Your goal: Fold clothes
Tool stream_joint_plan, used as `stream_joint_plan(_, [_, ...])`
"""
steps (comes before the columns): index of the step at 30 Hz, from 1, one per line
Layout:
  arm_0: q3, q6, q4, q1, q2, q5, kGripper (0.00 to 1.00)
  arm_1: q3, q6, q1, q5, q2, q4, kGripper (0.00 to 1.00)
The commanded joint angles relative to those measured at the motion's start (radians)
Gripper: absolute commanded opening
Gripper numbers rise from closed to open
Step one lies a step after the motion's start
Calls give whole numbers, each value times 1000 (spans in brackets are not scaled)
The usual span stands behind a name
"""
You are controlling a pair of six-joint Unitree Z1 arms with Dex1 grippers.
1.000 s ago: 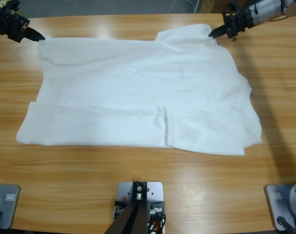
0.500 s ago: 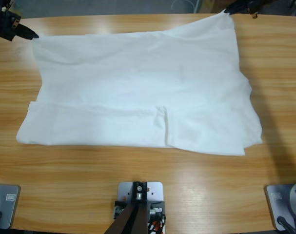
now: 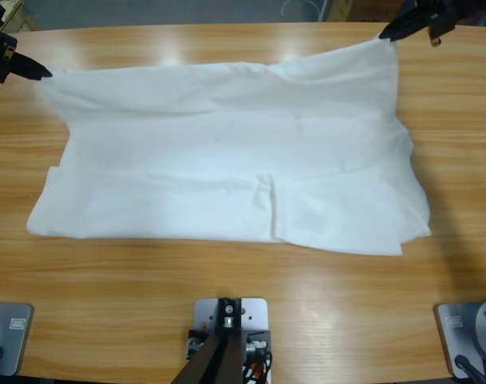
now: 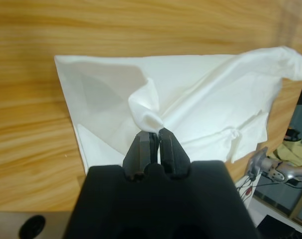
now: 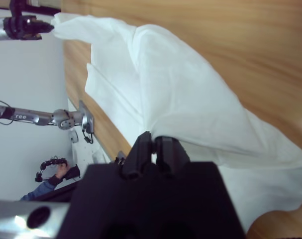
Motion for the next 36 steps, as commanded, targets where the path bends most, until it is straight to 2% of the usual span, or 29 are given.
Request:
stream_joint_plan(1, [79,5,15,21,-11,-16,0,213,-23,16,-12,-123,-54,0])
stream_joint_plan(17, [139,5,15,81,31,39,0,548,-23,11,-28,-224,-219,0])
stream_joint_plan(36, [144,10,40,82,165,65,0,628,-54,-50,-63,-174,-245,0])
